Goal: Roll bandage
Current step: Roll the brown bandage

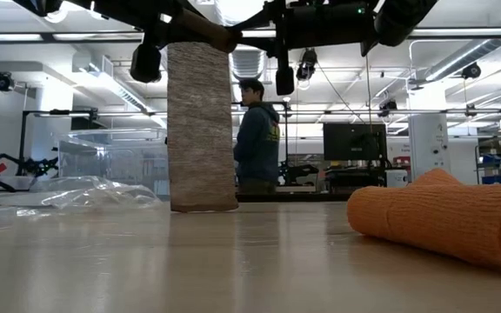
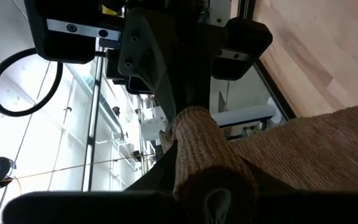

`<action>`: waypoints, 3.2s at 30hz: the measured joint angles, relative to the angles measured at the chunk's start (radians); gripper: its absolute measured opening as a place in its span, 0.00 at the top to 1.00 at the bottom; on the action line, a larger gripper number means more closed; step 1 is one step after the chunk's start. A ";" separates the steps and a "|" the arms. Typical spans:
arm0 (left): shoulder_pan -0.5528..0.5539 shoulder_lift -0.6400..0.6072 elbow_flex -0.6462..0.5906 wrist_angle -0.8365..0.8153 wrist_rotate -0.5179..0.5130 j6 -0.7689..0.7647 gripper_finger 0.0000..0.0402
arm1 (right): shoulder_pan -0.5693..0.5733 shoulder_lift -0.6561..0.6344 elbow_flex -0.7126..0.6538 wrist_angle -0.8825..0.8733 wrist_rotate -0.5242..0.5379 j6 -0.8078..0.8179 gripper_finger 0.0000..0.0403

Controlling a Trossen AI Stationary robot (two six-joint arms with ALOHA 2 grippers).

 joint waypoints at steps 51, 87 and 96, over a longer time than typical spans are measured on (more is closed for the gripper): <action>0.040 -0.090 -0.047 -0.058 0.193 -0.494 0.87 | 0.250 -0.015 0.337 -0.657 0.299 -1.638 0.69; 0.051 -0.101 -0.047 -0.027 0.370 -0.603 0.87 | 0.226 -0.006 0.445 -0.945 0.289 -1.618 1.00; 0.050 -0.109 -0.047 -0.029 0.374 -0.611 0.87 | 0.226 -0.009 0.470 -1.025 0.310 -1.612 1.00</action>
